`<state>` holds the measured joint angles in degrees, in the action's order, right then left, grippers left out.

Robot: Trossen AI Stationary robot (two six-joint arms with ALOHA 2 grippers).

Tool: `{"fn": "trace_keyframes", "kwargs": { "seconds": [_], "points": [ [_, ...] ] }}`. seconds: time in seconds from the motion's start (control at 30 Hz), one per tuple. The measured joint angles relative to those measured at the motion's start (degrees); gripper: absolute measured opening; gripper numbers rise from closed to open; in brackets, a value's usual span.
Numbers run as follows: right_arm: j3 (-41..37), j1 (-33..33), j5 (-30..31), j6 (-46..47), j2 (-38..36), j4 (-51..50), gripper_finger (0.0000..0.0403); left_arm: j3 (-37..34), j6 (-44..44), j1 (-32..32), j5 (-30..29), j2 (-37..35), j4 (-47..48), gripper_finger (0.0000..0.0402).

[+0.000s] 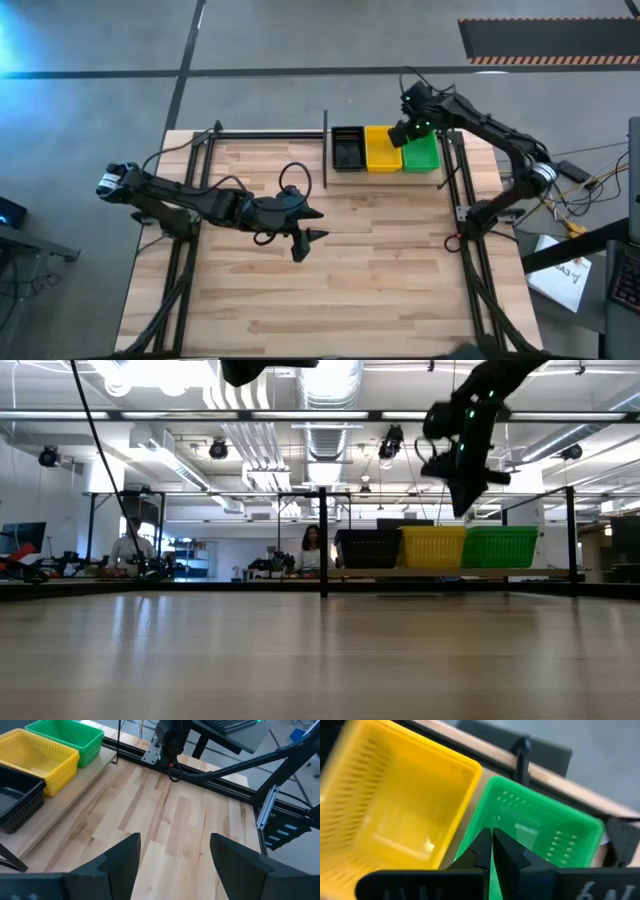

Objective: Stack baskets on shelf by color
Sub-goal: Return to Home Position

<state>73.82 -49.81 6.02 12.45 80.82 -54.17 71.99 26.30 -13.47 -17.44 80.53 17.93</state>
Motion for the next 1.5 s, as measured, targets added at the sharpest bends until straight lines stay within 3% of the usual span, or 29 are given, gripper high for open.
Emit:
{"fn": "trace_keyframes", "kwargs": {
  "seconds": [0.1, 0.23, 0.43, 0.57, 0.8, 0.93, 1.33, 1.5],
  "points": [
    [-0.6, 2.1, -1.5, -2.0, -6.2, -0.2, 0.0009, -0.3, -0.3, 0.3, -1.3, 0.0, -1.0, 0.0224],
    [-4.2, 7.3, -9.1, -3.8, -16.7, 0.4, 0.0009, -0.3, -0.4, 1.4, -3.1, 0.0, -1.2, 0.0224],
    [-16.5, 21.7, -12.7, 0.2, -34.8, 7.8, 0.0009, -0.4, -5.5, 4.0, -4.1, 0.0, -7.8, 0.0224],
    [-26.3, 33.4, -13.0, 7.2, -46.3, 17.2, 0.0009, -0.4, -9.4, 6.2, -4.1, 0.0, -14.9, 0.0224],
    [-41.6, 48.8, -12.2, 11.6, -60.1, 44.7, 0.0009, -0.5, -11.8, 10.3, -4.3, 0.0, -20.5, 0.0224],
    [-47.6, 52.1, -12.0, 12.1, -64.4, 51.4, 0.0009, -0.5, -11.7, 11.4, -4.6, 0.0, -20.5, 0.0224],
    [-58.6, 52.9, -11.9, 13.5, -76.2, 51.9, 0.0009, -0.8, -6.6, 11.5, -8.4, 0.0, -20.5, 0.0224],
    [-62.4, 52.9, -11.7, 13.1, -79.9, 51.7, 0.0009, -1.1, -0.4, 11.5, -8.4, 0.0, -20.5, 0.0224]
  ]
}}
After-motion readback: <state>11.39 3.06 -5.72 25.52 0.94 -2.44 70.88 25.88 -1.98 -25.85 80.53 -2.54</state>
